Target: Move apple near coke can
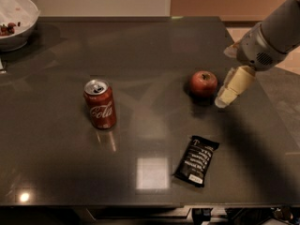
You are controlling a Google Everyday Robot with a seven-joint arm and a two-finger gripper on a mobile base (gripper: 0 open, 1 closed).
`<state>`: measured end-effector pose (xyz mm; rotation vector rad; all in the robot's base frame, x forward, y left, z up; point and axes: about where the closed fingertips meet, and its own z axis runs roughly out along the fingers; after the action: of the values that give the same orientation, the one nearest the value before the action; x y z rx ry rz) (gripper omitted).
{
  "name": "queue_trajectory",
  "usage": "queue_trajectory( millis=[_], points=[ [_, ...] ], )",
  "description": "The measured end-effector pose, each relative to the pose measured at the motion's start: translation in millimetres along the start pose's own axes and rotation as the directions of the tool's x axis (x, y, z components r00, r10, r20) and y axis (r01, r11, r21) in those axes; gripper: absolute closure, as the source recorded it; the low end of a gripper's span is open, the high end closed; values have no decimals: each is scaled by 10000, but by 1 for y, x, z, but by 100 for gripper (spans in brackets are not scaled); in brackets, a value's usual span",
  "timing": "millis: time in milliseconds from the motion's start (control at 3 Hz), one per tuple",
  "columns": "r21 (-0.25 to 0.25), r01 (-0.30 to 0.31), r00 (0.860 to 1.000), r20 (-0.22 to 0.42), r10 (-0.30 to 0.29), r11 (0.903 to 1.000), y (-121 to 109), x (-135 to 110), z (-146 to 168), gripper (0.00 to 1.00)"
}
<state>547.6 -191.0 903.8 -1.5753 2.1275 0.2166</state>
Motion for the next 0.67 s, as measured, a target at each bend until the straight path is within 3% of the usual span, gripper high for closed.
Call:
queue_trajectory(
  millis=[667],
  points=[
    [-125,-340,9970,687,348,9993,-37,-3,48,0]
  ],
)
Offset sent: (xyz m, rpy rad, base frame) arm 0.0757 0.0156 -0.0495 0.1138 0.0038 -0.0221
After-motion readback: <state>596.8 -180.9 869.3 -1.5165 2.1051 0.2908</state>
